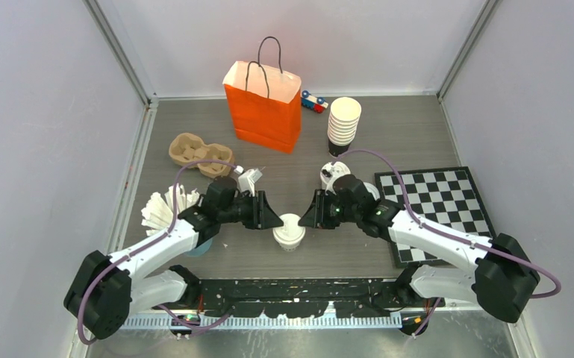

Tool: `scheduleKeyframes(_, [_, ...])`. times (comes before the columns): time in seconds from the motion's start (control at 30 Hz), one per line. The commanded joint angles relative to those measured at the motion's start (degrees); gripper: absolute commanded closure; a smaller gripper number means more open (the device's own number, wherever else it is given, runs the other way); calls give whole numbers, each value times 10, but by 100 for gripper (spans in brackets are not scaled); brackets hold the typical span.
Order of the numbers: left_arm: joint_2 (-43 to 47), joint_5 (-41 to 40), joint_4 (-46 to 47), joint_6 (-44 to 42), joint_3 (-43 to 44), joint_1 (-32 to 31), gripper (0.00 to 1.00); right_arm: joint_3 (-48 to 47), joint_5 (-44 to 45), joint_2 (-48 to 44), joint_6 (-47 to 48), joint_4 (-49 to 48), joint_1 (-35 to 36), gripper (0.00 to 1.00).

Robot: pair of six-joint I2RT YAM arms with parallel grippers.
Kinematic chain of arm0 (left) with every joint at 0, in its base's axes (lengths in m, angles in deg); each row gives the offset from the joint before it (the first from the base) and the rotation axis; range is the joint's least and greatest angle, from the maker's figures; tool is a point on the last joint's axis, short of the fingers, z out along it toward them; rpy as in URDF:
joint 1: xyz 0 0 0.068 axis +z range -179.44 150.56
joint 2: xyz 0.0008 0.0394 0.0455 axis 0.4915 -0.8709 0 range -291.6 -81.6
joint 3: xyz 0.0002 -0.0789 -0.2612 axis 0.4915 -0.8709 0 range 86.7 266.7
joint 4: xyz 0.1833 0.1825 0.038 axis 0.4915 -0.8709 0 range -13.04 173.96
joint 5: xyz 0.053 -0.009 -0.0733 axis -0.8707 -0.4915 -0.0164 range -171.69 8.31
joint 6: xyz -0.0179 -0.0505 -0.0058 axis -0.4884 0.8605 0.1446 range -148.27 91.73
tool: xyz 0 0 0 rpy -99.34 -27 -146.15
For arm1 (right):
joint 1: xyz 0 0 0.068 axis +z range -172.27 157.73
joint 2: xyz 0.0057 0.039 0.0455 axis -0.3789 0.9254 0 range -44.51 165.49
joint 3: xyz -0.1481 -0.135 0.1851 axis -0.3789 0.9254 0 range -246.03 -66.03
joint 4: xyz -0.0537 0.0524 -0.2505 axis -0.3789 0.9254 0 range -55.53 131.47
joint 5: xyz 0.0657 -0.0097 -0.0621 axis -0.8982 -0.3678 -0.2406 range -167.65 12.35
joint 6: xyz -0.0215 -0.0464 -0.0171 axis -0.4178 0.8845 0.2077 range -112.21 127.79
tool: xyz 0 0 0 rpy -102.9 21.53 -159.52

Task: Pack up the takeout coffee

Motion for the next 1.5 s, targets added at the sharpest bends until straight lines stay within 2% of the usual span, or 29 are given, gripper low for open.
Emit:
scheduleKeyframes(0.0, [-13, -43, -9, -16, -31, -6, 66, 51, 31, 4, -11, -4, -2, 73])
scheduleKeyframes(0.2, [-20, -38, 0, -18, -37, -8, 67, 74, 38, -1, -4, -11, -4, 72])
scheduleKeyframes(0.33, [-13, -21, -23, -12, 5, -9, 61, 15, 34, -20, 17, 37, -4, 66])
scheduleKeyframes(0.47, [-5, -12, -67, -20, 67, -9, 51, -64, 43, -35, 48, 110, -4, 52])
scheduleKeyframes(0.53, [0, -16, -98, -29, 109, -9, 46, -97, 47, -42, 59, 141, -4, 43])
scheduleKeyframes(0.63, [5, -40, -154, -47, 175, -8, 41, -130, 51, -54, 73, 171, -3, 29])
scheduleKeyframes(0.67, [7, -50, -172, -55, 197, -9, 39, -137, 51, -57, 76, 179, -2, 20])
scheduleKeyframes(0.73, [12, -71, -208, -70, 234, -8, 36, -151, 57, -59, 87, 192, 2, 15])
scheduleKeyframes(0.87, [43, -125, -276, -95, 281, -8, 26, -180, 110, -50, 108, 220, 34, 13])
scheduleKeyframes(0.9, [56, -138, -289, -99, 286, -9, 21, -185, 120, -48, 111, 221, 43, 13])
scheduleKeyframes(0.93, [68, -150, -304, -101, 289, -8, 7, -190, 131, -46, 115, 221, 55, 13])
scheduleKeyframes(0.97, [81, -160, -318, -104, 291, -8, 1, -196, 161, -42, 119, 223, 68, 13])
scheduleKeyframes(1.2, [191, -215, -408, -103, 301, -8, 0, -240, 249, 9, 170, 226, 157, 10])
scheduleKeyframes(1.47, [262, -261, -459, -100, 294, -9, 0, -275, 297, 80, 223, 219, 208, 9])
